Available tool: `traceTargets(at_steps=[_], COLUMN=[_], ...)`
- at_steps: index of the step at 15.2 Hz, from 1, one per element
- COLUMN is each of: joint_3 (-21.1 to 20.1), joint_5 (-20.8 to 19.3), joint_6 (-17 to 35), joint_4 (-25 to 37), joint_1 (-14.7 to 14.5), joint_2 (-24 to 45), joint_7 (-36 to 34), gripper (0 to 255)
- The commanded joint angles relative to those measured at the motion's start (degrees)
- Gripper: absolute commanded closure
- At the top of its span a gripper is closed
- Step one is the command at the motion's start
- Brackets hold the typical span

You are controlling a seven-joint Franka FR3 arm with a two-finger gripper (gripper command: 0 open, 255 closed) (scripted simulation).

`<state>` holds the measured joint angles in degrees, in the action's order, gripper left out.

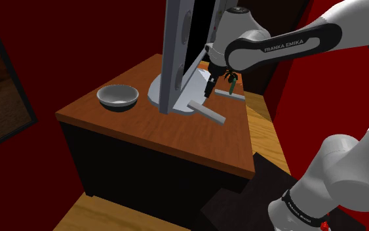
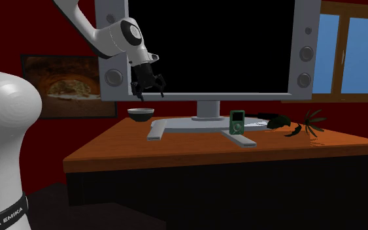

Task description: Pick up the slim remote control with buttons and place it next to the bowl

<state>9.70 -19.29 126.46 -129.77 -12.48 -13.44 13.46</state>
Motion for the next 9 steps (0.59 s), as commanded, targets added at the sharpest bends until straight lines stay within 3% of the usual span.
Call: traceTargets(at_steps=[1,4,5,9], joint_3=[0.02,0.02,0.02,0.02], joint_5=[-0.01,0.00,0.00,0.00], joint_6=[0.08,0.07,0.07,0.07], joint_4=[-0.02,-0.01,-0.01,-0.01], joint_1=[0.01,0.01,0.01,0.01], joint_2=[0.04,0.04,0.04,0.04], joint_7=[0.01,0.01,0.01,0.01], gripper=[0,0,255,255])
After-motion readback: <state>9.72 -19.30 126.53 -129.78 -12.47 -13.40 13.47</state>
